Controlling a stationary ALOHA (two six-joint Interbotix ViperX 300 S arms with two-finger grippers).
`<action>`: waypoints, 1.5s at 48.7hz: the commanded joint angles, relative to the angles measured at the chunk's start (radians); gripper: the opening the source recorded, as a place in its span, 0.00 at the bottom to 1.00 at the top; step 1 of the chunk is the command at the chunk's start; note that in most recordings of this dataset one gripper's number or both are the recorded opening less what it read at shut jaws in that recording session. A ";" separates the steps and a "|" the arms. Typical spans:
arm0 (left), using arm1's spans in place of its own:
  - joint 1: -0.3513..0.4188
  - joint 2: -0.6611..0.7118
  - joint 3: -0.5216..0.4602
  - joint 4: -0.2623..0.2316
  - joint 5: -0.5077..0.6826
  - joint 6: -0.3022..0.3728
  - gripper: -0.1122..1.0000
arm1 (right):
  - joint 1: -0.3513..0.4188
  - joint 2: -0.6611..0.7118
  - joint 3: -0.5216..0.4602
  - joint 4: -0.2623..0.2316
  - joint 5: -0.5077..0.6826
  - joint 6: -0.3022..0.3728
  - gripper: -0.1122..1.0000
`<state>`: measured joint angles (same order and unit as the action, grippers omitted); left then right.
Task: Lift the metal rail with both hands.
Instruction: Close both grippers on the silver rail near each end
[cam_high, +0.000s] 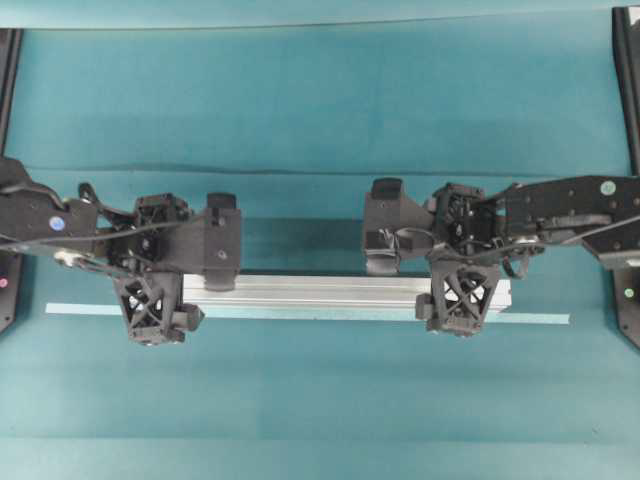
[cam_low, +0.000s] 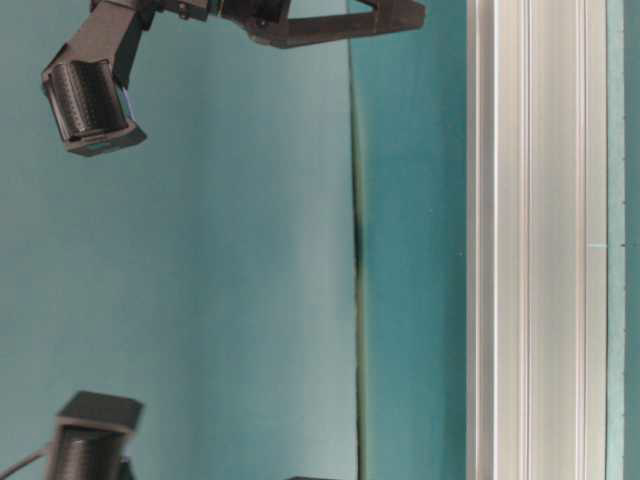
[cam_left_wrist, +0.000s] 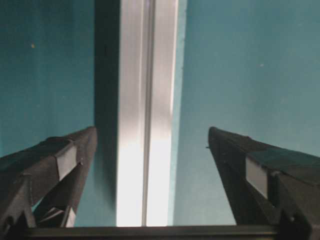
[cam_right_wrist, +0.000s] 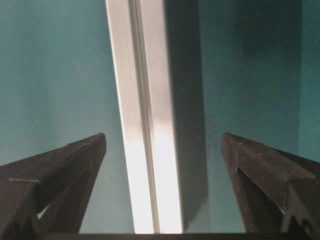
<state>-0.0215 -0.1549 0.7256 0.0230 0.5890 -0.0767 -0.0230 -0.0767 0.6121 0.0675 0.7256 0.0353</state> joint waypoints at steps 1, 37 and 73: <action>0.000 0.009 -0.006 0.003 -0.015 0.000 0.99 | 0.003 0.014 0.003 0.003 -0.017 -0.003 0.96; 0.015 0.153 -0.006 0.003 -0.181 -0.003 0.99 | 0.011 0.146 0.028 0.003 -0.124 -0.003 0.96; 0.015 0.181 -0.009 0.003 -0.209 -0.023 0.96 | 0.011 0.167 0.051 0.005 -0.178 0.009 0.93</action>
<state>-0.0046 0.0307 0.7271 0.0230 0.3850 -0.0966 -0.0138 0.0828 0.6642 0.0706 0.5538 0.0383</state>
